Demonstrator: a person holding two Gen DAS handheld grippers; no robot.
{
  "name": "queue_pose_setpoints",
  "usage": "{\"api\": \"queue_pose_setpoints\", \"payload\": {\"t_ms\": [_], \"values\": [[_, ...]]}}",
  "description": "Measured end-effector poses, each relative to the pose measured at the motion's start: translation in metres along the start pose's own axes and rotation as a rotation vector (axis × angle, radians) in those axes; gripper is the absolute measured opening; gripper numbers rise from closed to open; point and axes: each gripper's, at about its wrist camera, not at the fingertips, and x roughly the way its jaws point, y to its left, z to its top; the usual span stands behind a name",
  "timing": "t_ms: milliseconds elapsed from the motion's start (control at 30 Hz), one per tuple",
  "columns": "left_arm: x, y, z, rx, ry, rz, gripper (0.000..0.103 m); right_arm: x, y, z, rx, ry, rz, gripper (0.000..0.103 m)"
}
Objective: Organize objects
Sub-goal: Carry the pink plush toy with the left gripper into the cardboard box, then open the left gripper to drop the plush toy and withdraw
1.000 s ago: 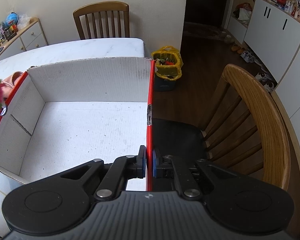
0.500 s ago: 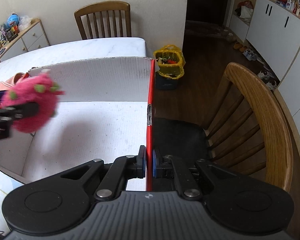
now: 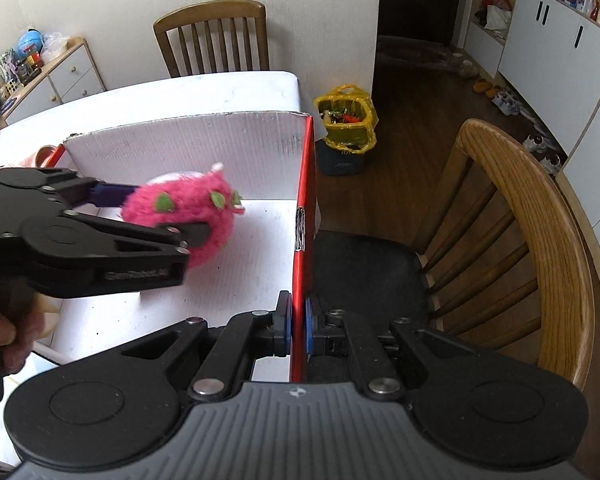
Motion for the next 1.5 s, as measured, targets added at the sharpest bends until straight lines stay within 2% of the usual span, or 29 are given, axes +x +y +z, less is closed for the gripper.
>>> {"api": "queue_pose_setpoints", "payload": {"t_ms": [233,367,500,700,1100,1500], "values": [[0.004,0.007,-0.003,-0.029,0.044,-0.015,0.075,0.000,-0.002,0.000,0.006,0.000,0.006,0.006],[-0.004,0.012,-0.008,-0.055,0.029,-0.012,0.080,0.000,-0.001,0.000,0.002,-0.001,0.006,0.006],[-0.014,0.016,-0.008,-0.084,0.001,-0.024,0.090,0.000,-0.001,0.000,0.003,-0.001,0.006,0.006],[-0.035,0.023,-0.017,-0.119,-0.024,-0.023,0.090,0.000,-0.002,0.000,0.007,0.001,0.007,0.006],[-0.089,0.050,-0.023,-0.175,-0.146,0.074,0.095,0.000,0.001,0.001,-0.001,0.003,-0.009,0.006],[-0.126,0.103,-0.042,-0.249,-0.205,0.162,0.102,0.000,0.006,0.000,0.011,0.009,-0.025,0.006]]}}
